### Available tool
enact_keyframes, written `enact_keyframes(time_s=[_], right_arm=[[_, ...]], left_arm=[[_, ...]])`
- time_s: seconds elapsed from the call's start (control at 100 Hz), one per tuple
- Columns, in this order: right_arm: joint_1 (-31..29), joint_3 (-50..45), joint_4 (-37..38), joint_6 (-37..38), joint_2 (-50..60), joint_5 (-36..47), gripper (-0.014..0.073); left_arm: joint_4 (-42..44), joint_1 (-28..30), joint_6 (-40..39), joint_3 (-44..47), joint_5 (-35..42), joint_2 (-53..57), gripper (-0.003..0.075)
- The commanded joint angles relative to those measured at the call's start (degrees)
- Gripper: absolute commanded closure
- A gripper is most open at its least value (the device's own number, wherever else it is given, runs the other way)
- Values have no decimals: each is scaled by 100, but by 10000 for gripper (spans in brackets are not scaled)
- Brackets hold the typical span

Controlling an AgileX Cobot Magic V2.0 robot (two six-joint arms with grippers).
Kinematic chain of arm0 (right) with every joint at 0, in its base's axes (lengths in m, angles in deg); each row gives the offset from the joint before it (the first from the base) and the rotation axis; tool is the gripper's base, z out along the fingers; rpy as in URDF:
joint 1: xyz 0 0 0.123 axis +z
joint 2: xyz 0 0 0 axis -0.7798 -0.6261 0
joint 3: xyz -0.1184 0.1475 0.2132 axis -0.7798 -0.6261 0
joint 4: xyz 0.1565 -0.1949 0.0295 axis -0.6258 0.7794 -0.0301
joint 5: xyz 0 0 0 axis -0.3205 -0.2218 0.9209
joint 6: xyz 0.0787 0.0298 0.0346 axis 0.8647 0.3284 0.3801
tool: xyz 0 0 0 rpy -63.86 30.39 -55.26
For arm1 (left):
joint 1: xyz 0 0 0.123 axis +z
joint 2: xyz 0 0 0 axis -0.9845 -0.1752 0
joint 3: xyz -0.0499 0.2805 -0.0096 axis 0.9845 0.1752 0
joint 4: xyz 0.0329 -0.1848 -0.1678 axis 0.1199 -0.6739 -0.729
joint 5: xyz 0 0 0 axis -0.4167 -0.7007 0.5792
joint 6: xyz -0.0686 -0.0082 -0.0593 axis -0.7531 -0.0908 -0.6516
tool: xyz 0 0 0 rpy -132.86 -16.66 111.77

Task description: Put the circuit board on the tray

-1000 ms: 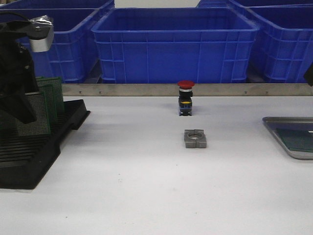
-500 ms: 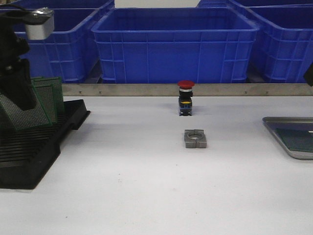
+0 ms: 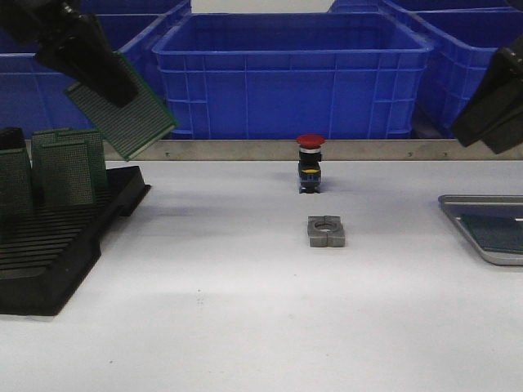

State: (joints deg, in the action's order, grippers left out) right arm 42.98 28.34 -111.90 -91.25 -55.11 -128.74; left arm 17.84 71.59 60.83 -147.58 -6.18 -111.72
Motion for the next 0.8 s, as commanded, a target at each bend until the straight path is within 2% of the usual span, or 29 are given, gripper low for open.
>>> enact_keyframes(time_s=[0.0, 0.37, 0.53, 0.79], right_arm=[[393, 164, -313, -446, 285, -137, -2], [2000, 164, -318, -1530, 285, -46, 67], [2366, 164, -468, -1613, 275, 134, 67], [2690, 164, -1271, -1907, 274, 357, 79]], left_arm=[[-726, -103, -35, -177, -343, 249, 740], [-782, -1045, -35, -177, -252, 249, 740], [-782, -1433, -35, -177, -145, 249, 741], [-796, -1743, -35, -177, -115, 249, 741]])
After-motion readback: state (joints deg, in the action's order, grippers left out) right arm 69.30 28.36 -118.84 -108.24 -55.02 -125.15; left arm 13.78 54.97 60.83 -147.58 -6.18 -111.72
